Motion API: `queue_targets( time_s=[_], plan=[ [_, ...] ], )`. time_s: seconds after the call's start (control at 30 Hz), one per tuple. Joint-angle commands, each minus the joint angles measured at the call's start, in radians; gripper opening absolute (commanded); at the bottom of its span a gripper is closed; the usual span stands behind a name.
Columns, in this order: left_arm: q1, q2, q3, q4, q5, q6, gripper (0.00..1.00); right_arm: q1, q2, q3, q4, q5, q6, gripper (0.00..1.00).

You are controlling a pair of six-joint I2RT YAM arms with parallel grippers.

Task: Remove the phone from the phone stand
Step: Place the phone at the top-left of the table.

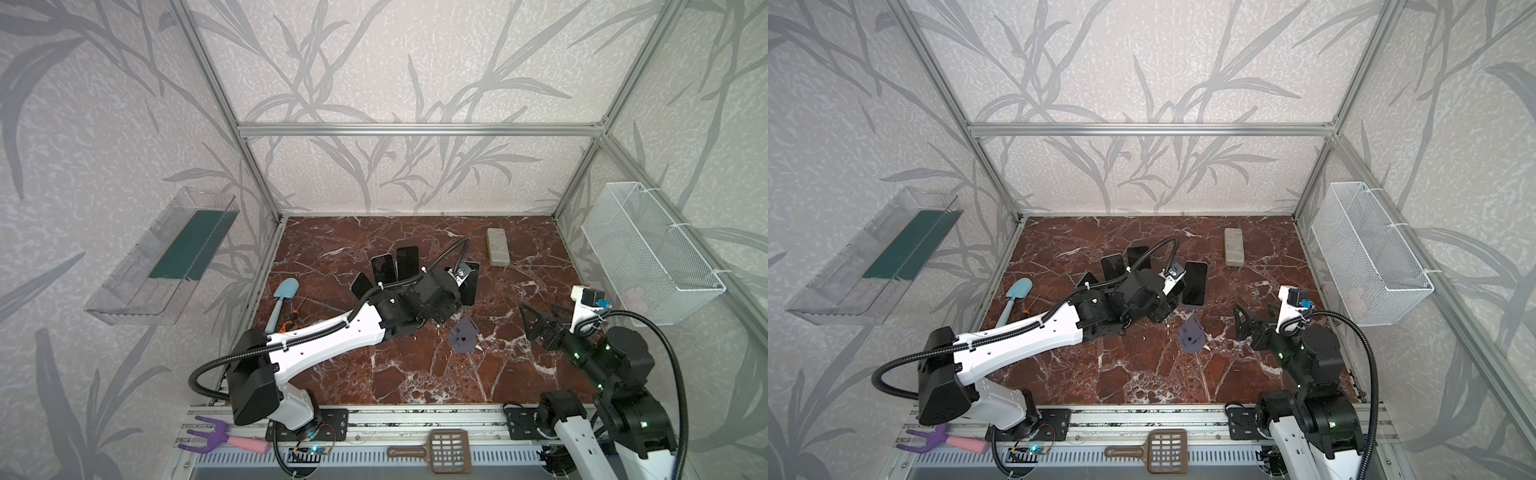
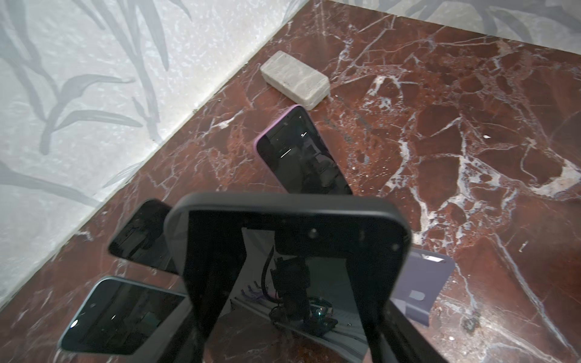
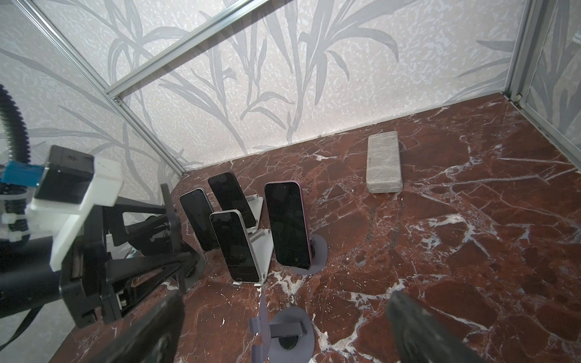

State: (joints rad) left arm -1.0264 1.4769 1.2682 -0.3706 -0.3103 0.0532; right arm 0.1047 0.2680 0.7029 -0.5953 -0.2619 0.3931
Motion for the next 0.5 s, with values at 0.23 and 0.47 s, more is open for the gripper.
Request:
queue_targets(
  time_s=[0.23, 0.47],
  plan=[
    [0.132, -0.161, 0.054, -0.148, -0.105, 0.045, 0.6, 0.002, 0.027, -0.024, 0.082, -0.062, 0.045, 0.99],
    [0.247, -0.211, 0.077, -0.238, -0.114, 0.047, 0.6, 0.003, 0.036, -0.039, 0.107, -0.077, 0.056, 0.99]
  ],
)
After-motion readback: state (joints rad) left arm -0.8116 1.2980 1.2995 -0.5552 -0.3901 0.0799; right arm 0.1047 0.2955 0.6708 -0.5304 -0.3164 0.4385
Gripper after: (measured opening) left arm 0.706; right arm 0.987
